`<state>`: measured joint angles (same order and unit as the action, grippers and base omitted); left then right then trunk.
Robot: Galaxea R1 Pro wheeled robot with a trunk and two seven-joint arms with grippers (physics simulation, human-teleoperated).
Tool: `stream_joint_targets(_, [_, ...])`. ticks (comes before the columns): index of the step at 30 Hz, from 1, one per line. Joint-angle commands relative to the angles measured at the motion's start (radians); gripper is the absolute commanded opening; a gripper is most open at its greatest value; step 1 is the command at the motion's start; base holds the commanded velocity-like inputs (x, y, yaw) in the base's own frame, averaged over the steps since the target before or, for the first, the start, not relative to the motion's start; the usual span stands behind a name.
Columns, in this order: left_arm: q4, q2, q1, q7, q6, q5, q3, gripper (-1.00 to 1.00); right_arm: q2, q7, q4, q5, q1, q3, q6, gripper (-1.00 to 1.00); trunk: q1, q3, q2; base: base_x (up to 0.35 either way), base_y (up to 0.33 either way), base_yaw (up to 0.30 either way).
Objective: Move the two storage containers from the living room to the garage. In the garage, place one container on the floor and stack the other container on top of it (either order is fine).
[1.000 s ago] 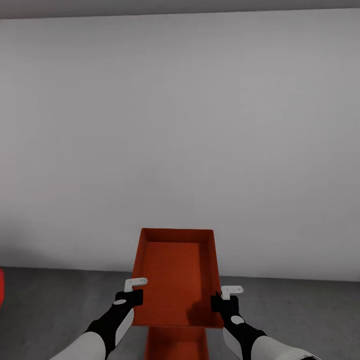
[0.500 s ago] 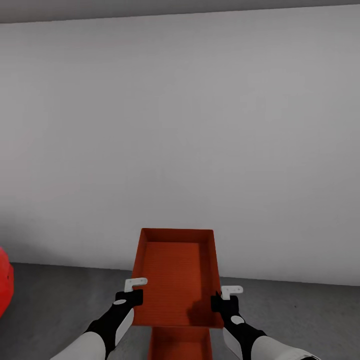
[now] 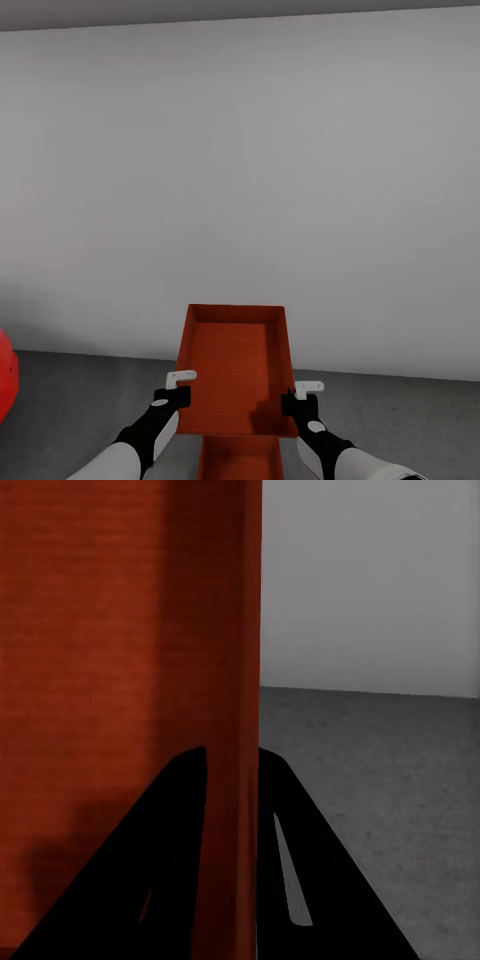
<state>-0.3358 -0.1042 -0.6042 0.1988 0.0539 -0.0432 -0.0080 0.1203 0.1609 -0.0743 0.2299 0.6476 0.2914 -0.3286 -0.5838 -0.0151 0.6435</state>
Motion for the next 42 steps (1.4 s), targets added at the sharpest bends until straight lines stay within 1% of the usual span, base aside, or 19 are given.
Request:
stream_joint_targets(1, [-0.003, -0.002, 0.000, 0.008, 0.006, 0.000, 0.013, -1.00, 0.000, 0.000, 0.001, 0.011, 0.001, -0.034, -0.004, -1.00, 0.000, -0.002, 0.001, 0.000, 0.000, 0.000])
stream_joint_targets(9, [-0.003, -0.002, 0.000, 0.008, 0.006, 0.000, 0.013, -1.00, -0.002, -0.001, 0.000, 0.011, 0.001, -0.034, -0.003, -1.00, 0.000, -0.007, 0.001, 0.000, 0.000, 0.000])
stream_joint_targets(42, [-0.002, -0.001, 0.000, 0.009, 0.006, 0.000, 0.013, -1.00, -0.004, -0.001, 0.000, 0.011, 0.001, -0.034, -0.003, -1.00, 0.000, -0.058, 0.001, 0.000, 0.000, 0.000])
